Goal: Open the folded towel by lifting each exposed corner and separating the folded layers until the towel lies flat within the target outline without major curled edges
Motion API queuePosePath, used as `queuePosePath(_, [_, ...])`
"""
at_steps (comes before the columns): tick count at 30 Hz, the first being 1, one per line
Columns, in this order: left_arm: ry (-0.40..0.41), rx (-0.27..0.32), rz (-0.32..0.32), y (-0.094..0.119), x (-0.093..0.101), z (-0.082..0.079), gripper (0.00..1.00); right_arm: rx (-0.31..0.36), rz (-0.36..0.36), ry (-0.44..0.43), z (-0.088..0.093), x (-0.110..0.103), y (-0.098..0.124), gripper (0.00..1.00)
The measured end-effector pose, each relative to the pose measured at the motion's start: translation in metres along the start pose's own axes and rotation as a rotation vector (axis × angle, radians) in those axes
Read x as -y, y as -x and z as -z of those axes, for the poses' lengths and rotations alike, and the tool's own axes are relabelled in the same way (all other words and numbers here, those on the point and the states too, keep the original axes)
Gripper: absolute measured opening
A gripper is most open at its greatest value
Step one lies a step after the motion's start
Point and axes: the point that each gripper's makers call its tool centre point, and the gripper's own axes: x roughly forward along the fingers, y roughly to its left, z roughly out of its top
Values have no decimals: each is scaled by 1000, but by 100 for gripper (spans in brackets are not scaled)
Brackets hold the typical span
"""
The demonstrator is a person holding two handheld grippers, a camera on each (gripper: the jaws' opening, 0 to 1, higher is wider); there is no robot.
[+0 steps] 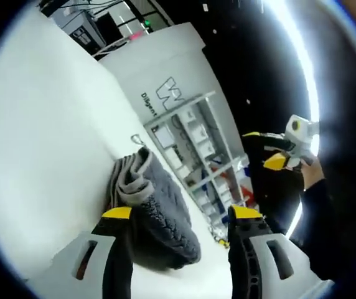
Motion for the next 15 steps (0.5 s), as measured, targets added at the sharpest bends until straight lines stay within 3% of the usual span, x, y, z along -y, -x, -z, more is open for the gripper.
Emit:
queuePosePath(2, [0, 5, -8, -1, -2, 0, 52, 0, 0, 0, 0, 1, -1, 71])
queuePosePath(6, [-34, 31, -37, 2, -9, -5, 39, 4, -2, 2, 1, -2, -5, 70])
queuePosePath(9, [-41, 22, -42, 2, -10, -3, 42, 3, -10, 2, 0, -5, -11, 70])
queuePosePath(12, [-40, 16, -54, 2, -9, -1, 54, -6, -18, 3, 0, -6, -20, 70])
queuePosePath(15, [-27, 33, -60, 2, -10, -5, 50, -16, -22, 6, 0, -7, -30, 69])
